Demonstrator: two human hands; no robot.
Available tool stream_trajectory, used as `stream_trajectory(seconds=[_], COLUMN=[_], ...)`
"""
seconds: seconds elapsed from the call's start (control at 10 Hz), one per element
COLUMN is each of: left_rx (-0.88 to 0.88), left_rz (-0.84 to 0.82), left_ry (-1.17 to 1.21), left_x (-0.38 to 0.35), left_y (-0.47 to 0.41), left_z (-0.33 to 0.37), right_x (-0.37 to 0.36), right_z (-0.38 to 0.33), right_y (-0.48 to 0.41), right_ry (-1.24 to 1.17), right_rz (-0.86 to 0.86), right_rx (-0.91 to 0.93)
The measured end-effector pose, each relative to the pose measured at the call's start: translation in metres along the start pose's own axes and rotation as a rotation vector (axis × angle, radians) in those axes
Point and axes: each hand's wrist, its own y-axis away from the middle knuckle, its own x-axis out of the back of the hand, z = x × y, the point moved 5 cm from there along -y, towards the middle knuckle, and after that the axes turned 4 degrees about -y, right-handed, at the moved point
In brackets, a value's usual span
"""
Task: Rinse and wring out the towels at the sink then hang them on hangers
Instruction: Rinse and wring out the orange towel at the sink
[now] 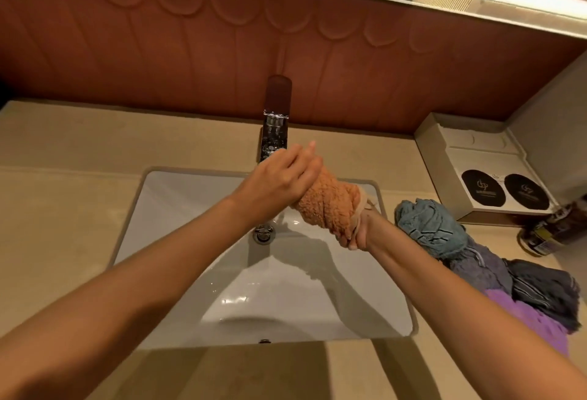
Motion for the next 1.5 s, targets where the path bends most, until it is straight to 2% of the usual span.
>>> stream_trajectory(seconds=[0.1, 0.2, 0.3, 0.4, 0.5, 0.7, 0.8, 0.9, 1.0, 1.1, 1.2, 1.4, 1.5], left_rx=[0.176, 0.426, 0.76, 1.001, 1.119, 1.256, 1.311, 1.235, 0.977, 0.85, 0.873, 1.156, 1.274], left_rz=[-0.02, -0.176, -0.267, -0.275, -0.323, -0.425, -0.54, -0.609, -0.684, -0.794, -0.819, -0.737, -0.692], left_ry=[0.056, 0.307, 0.471, 0.624, 0.732, 1.071, 1.249, 1.212, 0.876, 0.687, 0.717, 1.18, 1.321], left_x=[0.006, 0.003, -0.002, -0.005, -0.01, -0.017, -0.022, -0.028, -0.028, -0.03, -0.033, -0.035, -0.034], left_y=[0.006, 0.02, 0.033, 0.049, 0.059, 0.075, 0.08, 0.079, 0.067, 0.06, 0.06, 0.07, 0.069], left_z=[-0.002, 0.008, 0.001, 0.003, 0.007, 0.021, 0.03, 0.025, 0.012, 0.008, 0.006, 0.021, 0.022], right_x=[-0.005, -0.013, -0.017, -0.033, -0.048, -0.069, -0.07, -0.064, -0.054, -0.048, -0.048, -0.056, -0.063], right_z=[0.001, -0.003, -0.022, -0.043, -0.05, -0.059, -0.054, -0.049, -0.044, -0.036, -0.036, -0.047, -0.063], right_y=[0.002, -0.002, 0.002, 0.011, 0.015, 0.016, 0.011, 0.003, -0.011, -0.016, -0.013, -0.006, 0.001], right_ry=[-0.02, 0.098, 0.122, 0.364, 0.546, 0.829, 0.903, 0.818, 0.712, 0.694, 0.749, 0.904, 0.949], right_rz=[0.008, 0.105, 0.283, 0.411, 0.377, 0.191, 0.091, 0.059, 0.106, 0.189, 0.235, 0.183, 0.114], right_rx=[0.178, 0.35, 0.502, 0.684, 0.8, 0.946, 0.933, 0.905, 0.87, 0.799, 0.805, 0.914, 1.008])
